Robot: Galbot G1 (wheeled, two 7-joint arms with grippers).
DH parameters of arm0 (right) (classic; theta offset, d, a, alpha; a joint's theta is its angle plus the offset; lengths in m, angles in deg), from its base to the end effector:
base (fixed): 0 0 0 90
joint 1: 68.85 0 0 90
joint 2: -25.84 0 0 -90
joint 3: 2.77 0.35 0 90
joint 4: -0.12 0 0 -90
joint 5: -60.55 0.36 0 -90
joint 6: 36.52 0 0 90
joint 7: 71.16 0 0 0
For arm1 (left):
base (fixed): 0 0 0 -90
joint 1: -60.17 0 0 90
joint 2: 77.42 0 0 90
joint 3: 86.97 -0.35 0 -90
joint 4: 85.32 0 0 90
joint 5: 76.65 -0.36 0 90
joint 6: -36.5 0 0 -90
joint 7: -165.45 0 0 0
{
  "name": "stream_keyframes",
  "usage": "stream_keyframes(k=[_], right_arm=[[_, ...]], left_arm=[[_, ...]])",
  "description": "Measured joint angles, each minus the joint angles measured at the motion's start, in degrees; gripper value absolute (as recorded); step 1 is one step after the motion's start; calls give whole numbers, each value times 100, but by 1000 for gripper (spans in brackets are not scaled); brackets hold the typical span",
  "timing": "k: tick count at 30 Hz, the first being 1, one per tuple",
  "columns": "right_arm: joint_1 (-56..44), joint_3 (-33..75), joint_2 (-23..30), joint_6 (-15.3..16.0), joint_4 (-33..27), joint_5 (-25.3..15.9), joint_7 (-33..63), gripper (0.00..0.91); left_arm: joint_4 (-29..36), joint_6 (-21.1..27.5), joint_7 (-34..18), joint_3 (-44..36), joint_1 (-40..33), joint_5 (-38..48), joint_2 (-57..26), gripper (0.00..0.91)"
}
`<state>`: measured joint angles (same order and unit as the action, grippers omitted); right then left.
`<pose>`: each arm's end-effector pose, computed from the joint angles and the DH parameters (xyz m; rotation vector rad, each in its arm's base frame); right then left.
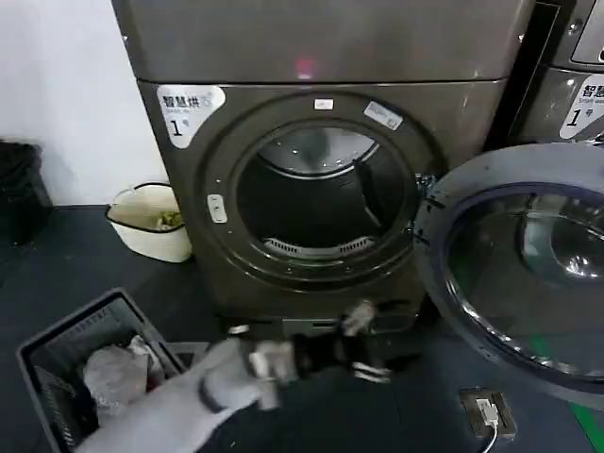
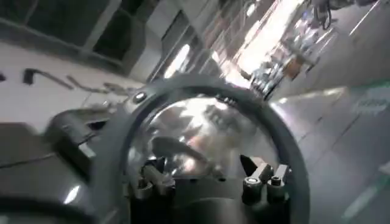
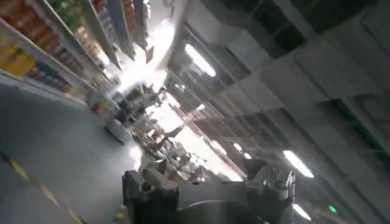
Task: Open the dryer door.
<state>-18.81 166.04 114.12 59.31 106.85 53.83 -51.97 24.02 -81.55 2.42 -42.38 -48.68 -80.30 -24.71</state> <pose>-0.1004 -0.3455 -0.2239 -1.9295 -1.7886 1.0261 0.3324 -0.0526 -0.2354 1.4011 1.8567 0.7208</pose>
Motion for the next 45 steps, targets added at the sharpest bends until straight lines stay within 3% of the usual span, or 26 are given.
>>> stream_keyframes(k=[6, 16, 25, 32, 35, 40, 45], right_arm=[[62, -203, -250, -1, 0, 123, -84, 907], [169, -299, -481, 26, -161, 184, -73, 907], [193, -129, -592, -133, -416, 396, -145, 907], [195, -68, -581, -188, -557, 517, -199, 907], [198, -11, -580, -230, -606, 591, -256, 907], [190, 75, -576, -400, -710, 738, -402, 907], [193, 115, -545, -705, -795, 890, -541, 907]], left_arm=[[485, 98, -56, 1224, 1086, 217, -815, 907], [1176, 1296, -518, 3080, 3032, 1135, -1688, 907], [1745, 3354, -1347, 3989, 3923, 2311, -2036, 907], [2159, 5777, -2366, 4270, 3909, 3646, -2079, 907], [2169, 6542, -2738, 4432, 3962, 4264, -2061, 907], [2076, 7017, -3389, 4858, 4128, 5370, -1955, 907], [1915, 7034, -3979, 5373, 4437, 6510, -1935, 907]])
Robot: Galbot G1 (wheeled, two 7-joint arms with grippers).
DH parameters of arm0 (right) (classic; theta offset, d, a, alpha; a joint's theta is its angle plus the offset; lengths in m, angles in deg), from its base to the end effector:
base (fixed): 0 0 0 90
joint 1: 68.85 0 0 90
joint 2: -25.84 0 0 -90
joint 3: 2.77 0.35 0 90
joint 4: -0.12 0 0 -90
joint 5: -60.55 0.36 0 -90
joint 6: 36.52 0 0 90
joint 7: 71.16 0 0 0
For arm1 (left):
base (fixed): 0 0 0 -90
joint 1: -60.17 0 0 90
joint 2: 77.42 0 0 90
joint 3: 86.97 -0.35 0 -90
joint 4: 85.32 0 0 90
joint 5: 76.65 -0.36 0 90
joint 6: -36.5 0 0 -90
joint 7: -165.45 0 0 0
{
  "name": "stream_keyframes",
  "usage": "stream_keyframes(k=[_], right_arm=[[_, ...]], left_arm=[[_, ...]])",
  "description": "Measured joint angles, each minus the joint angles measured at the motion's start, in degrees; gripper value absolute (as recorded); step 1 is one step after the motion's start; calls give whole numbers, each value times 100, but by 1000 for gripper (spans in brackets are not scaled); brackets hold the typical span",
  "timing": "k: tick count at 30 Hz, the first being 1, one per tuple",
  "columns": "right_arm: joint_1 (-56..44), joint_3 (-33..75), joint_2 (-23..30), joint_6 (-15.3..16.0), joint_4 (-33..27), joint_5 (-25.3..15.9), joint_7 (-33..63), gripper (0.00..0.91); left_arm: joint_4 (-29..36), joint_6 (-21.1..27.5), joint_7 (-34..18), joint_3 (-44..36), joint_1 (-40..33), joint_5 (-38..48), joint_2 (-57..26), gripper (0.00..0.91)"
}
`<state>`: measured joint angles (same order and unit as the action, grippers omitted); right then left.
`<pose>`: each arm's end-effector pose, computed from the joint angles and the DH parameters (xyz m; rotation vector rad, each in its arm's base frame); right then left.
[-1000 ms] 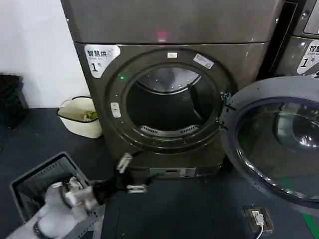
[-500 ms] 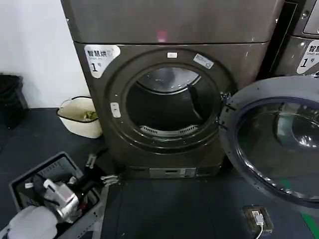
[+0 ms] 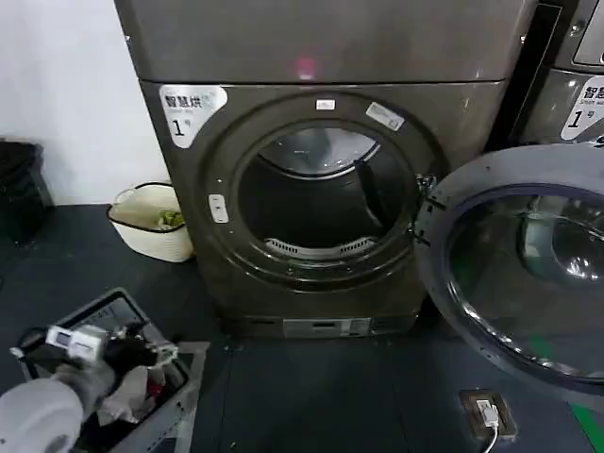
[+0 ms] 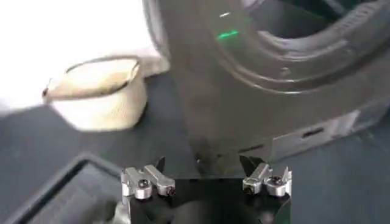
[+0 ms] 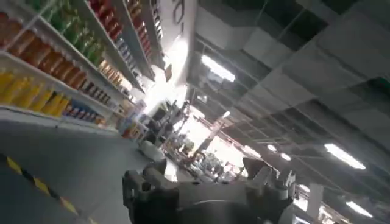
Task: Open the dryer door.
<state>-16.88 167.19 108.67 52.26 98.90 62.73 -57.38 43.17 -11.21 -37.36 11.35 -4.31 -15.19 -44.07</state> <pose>-0.1046 -0.3844 -0.2344 -1.9396 -2.0208 0.9007 0.2365 0.1276 -0.1519 -0.1620 -2.4625 -0.2270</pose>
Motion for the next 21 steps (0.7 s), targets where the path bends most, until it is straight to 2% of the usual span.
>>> stream_keyframes(k=[6, 11, 21], right_arm=[[64, 7, 27, -7, -42, 58, -31, 907], [119, -19, 71, -62, -81, 180, -89, 907], [200, -21, 119, -468, -206, 370, -197, 907]], left_arm=[[-185, -2, -1056, 348, 197, 1242, -15, 907], [-319, -4, -1880, 656, 320, 2593, -118, 907], [-417, -10, -3512, 981, 387, 4965, -325, 907]])
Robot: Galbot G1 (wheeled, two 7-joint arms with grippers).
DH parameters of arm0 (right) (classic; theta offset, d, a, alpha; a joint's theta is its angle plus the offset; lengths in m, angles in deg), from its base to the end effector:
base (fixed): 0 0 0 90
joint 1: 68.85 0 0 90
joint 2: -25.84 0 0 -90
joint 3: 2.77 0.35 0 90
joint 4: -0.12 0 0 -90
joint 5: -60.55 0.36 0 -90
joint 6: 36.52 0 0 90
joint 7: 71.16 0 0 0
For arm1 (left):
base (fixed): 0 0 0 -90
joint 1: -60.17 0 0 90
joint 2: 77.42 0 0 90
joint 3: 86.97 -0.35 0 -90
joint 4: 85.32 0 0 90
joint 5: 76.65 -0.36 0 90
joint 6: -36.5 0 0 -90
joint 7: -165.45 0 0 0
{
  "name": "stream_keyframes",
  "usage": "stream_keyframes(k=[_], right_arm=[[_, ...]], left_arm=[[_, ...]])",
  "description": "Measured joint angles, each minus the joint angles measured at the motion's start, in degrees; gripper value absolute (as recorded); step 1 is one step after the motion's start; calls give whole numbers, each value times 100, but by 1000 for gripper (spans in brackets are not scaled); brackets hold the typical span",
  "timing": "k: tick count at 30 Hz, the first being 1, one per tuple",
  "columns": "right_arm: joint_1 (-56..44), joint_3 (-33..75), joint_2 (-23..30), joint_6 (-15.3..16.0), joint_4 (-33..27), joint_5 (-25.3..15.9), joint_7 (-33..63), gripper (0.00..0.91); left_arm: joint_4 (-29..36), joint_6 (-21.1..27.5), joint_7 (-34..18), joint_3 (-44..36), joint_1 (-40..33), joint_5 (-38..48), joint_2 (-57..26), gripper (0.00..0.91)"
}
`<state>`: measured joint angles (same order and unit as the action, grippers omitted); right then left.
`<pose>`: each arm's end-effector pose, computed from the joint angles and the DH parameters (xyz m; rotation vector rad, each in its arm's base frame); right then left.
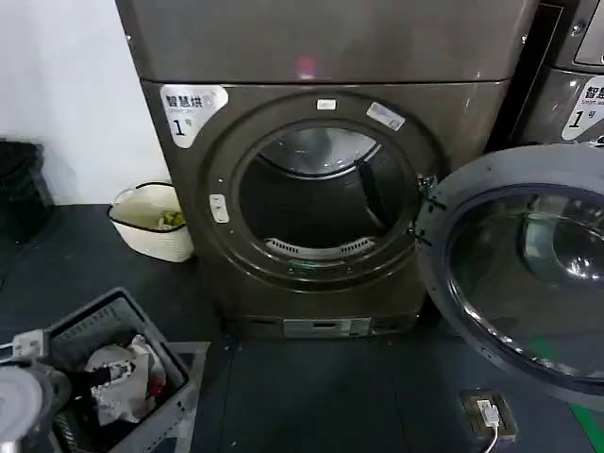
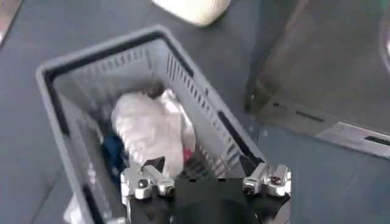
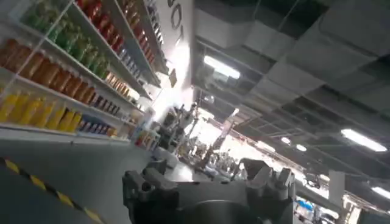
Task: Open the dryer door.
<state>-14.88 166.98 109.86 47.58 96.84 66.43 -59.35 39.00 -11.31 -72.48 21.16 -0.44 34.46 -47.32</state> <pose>-0.1071 -0.3820 -0.2554 -1.9694 -2.1287 0.8147 0.2493 0.1736 -0.1332 0.2756 -2.0956 0.2732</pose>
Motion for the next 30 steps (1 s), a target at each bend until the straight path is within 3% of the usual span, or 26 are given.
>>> stream_keyframes(k=[9, 30], right_arm=[[-3, 140, 18, -180, -10, 172, -236, 907], [-16, 137, 82, -217, -64, 113, -191, 907]], left_arm=[[-106, -2, -347, 106, -55, 833, -110, 907], [-233, 0, -438, 118, -87, 1070, -206, 907]])
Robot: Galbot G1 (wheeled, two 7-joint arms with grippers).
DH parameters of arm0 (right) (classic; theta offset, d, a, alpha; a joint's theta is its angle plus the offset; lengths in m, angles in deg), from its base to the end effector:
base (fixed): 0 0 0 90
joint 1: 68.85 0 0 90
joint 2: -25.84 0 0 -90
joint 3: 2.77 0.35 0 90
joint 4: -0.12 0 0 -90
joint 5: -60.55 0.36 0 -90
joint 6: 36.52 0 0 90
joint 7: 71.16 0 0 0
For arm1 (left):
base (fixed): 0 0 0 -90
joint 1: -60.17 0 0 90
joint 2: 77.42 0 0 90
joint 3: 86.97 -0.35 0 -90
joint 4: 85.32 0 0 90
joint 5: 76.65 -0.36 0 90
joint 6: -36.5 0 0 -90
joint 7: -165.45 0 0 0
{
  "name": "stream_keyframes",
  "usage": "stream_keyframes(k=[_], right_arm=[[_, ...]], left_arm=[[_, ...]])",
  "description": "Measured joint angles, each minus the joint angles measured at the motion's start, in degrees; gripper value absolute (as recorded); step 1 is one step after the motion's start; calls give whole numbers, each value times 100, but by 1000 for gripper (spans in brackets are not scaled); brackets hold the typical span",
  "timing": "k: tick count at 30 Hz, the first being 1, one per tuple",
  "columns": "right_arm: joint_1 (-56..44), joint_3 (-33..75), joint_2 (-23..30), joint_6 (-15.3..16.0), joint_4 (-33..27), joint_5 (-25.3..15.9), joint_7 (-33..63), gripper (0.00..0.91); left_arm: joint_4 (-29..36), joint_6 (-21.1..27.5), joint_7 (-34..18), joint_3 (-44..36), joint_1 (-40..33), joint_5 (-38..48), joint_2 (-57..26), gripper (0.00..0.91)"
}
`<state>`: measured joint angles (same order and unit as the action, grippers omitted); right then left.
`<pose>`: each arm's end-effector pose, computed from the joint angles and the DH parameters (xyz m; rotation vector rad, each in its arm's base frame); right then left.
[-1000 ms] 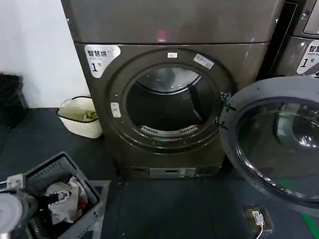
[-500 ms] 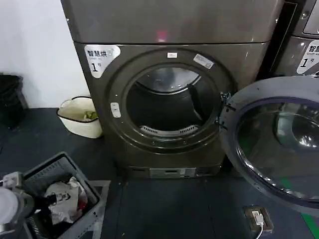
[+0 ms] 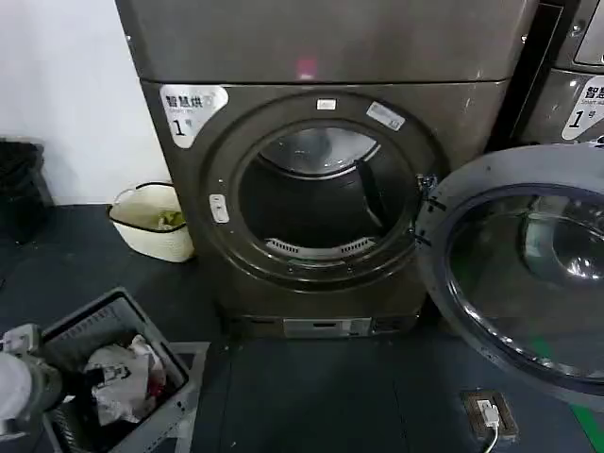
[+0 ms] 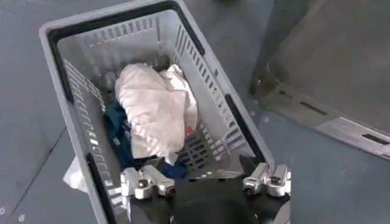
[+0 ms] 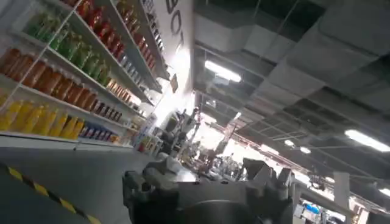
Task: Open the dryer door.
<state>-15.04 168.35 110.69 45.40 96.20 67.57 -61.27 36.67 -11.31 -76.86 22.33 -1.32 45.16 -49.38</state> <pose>-0.1201 -0.3803 -0.2577 -1.9706 -2.1531 0.8131 0.2600 0.1880 -0.1251 0.2941 -2.0009 0.3623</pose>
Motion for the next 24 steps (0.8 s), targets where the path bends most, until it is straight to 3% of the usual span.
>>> stream_keyframes(k=[24], right_arm=[[4, 269, -13, -87, -194, 130, -4, 907]], left_arm=[[-207, 0, 20, 13, -31, 77, -97, 907]])
